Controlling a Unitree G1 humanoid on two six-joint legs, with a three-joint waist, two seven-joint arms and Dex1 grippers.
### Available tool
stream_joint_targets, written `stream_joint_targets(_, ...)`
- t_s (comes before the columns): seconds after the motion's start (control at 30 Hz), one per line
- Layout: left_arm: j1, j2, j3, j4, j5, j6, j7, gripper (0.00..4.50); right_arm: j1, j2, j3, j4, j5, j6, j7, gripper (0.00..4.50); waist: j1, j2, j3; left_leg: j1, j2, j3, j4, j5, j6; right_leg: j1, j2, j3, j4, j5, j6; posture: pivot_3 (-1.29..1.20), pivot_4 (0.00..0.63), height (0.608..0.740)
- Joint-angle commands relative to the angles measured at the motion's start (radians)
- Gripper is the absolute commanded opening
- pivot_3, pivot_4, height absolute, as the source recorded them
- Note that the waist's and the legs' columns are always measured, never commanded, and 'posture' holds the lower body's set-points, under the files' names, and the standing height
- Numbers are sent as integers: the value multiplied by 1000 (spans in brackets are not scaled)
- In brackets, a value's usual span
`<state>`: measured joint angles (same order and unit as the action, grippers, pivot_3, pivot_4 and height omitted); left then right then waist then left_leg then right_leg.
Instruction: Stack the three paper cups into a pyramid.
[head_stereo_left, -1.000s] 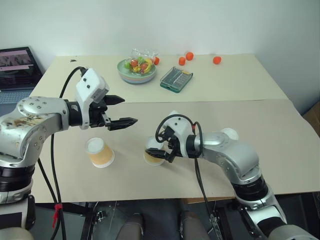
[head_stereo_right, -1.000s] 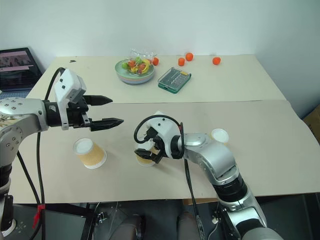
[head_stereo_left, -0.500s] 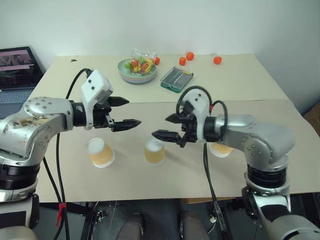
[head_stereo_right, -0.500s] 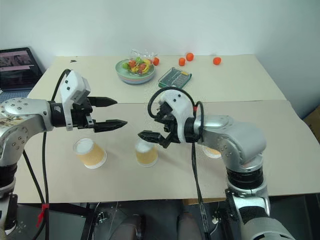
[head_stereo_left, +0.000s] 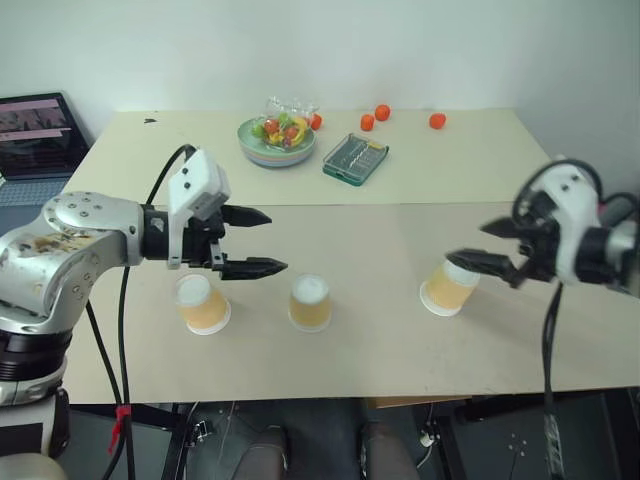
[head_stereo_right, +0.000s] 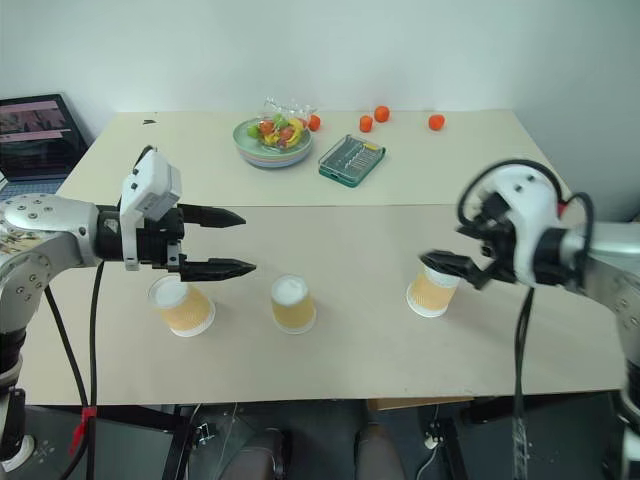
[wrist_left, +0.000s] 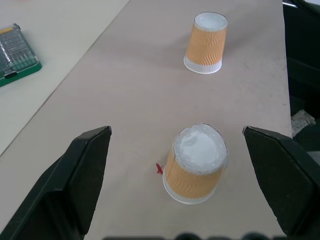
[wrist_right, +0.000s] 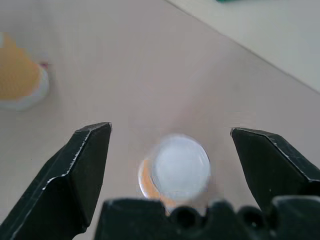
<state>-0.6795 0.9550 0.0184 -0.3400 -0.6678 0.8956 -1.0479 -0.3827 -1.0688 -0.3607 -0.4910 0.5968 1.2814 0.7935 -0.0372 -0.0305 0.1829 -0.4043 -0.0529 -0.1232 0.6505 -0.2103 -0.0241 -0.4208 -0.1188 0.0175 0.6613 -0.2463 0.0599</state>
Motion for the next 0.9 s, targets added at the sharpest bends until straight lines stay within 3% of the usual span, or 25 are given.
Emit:
stream_joint_targets(0.03,-30,-1,3,-2,9,-25,-9,4500,80,-29,-103,-7,-17,-88,32,4479,-4,0,0,0,0,0,1,0,0,0,0,0,0,0,0,0,150,740)
stream_joint_targets(0.2,-43,-10,-11,6,10,-29,-17,4500,199,34,-200,-24,6,-180,51,4479,-3,0,0,1,1,1,1,0,0,1,0,0,1,0,0,0,150,740)
stream_joint_targets(0.3,-61,-26,-30,20,21,-36,-15,4500,272,140,-238,-59,43,-256,57,4479,-1,-2,-1,1,1,1,1,0,0,1,0,1,1,0,0,0,150,740)
stream_joint_targets(0.57,-83,-44,-36,33,30,-31,-9,4500,366,282,-180,-82,34,-407,16,4479,-1,-1,-1,1,3,1,3,-1,1,2,3,1,1,0,0,0,150,740)
stream_joint_targets(0.9,-95,-57,-40,32,37,-23,-5,4500,342,289,-80,22,-34,-546,-13,4479,-2,-1,-1,2,3,1,3,-1,1,2,3,1,1,0,0,0,150,740)
